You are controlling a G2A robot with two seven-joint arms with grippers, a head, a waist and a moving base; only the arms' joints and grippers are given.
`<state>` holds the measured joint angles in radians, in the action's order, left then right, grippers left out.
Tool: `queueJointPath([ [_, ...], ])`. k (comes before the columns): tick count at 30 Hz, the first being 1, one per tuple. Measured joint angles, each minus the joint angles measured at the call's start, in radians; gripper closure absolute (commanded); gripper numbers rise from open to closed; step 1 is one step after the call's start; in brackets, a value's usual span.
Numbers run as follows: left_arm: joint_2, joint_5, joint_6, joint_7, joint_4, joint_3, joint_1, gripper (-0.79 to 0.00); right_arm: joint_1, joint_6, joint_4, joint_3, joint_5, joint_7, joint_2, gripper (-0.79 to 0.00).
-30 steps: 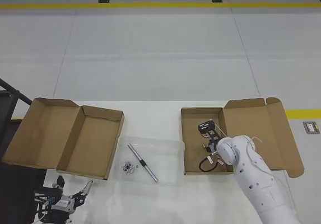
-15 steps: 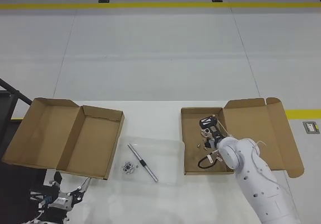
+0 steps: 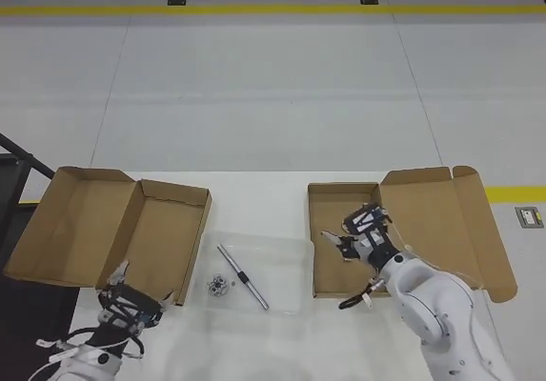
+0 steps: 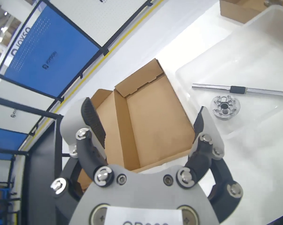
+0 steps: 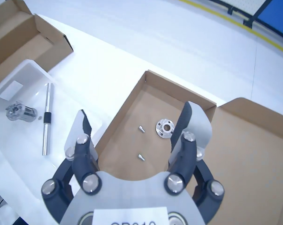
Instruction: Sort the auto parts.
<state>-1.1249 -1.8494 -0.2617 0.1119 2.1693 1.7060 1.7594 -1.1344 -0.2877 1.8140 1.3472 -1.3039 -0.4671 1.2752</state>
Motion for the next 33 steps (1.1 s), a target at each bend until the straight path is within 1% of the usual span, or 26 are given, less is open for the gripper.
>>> queueJointPath([
  [3,0.004,-0.084,-0.082,0.087,0.022,-0.053,-0.061,-0.785,-0.058,-0.059,0.055,0.031,0.007,0.088,-0.008,-0.785],
  [5,0.004,-0.097,-0.146,0.152,0.035,-0.093,-0.103,-0.785,-0.097,-0.104,0.086,0.056,0.009,0.130,-0.014,-0.785],
  [7,0.005,-0.091,-0.199,0.188,0.045,-0.109,-0.125,-0.785,-0.124,-0.138,0.105,0.076,0.003,0.137,-0.020,-0.785],
  [11,0.005,-0.090,-0.184,0.180,0.044,-0.107,-0.120,-0.785,-0.129,-0.144,0.108,0.081,-0.001,0.131,-0.021,-0.785],
  [17,0.005,-0.090,-0.184,0.180,0.044,-0.108,-0.120,-0.785,-0.129,-0.144,0.108,0.080,-0.001,0.132,-0.021,-0.785],
  [19,0.005,-0.078,-0.204,0.178,0.039,-0.119,-0.120,-0.785,-0.129,-0.144,0.108,0.080,-0.001,0.132,-0.021,-0.785],
  [22,0.004,-0.051,-0.242,0.218,0.049,-0.142,-0.145,-0.785,-0.129,-0.144,0.108,0.080,-0.001,0.132,-0.021,-0.785],
  [25,0.003,-0.006,-0.310,0.296,0.074,-0.160,-0.180,-0.785,-0.129,-0.144,0.108,0.080,-0.001,0.132,-0.021,-0.785],
  [27,0.005,0.020,-0.387,0.369,0.083,-0.172,-0.219,-0.785,-0.129,-0.144,0.108,0.080,-0.001,0.132,-0.021,-0.785],
  [30,0.009,0.059,-0.536,0.470,0.083,-0.201,-0.296,-0.785,-0.129,-0.144,0.108,0.080,-0.001,0.132,-0.021,-0.785],
  [33,0.012,0.148,-0.694,0.559,0.050,-0.228,-0.388,-0.785,-0.129,-0.144,0.108,0.080,-0.001,0.132,-0.021,-0.785],
])
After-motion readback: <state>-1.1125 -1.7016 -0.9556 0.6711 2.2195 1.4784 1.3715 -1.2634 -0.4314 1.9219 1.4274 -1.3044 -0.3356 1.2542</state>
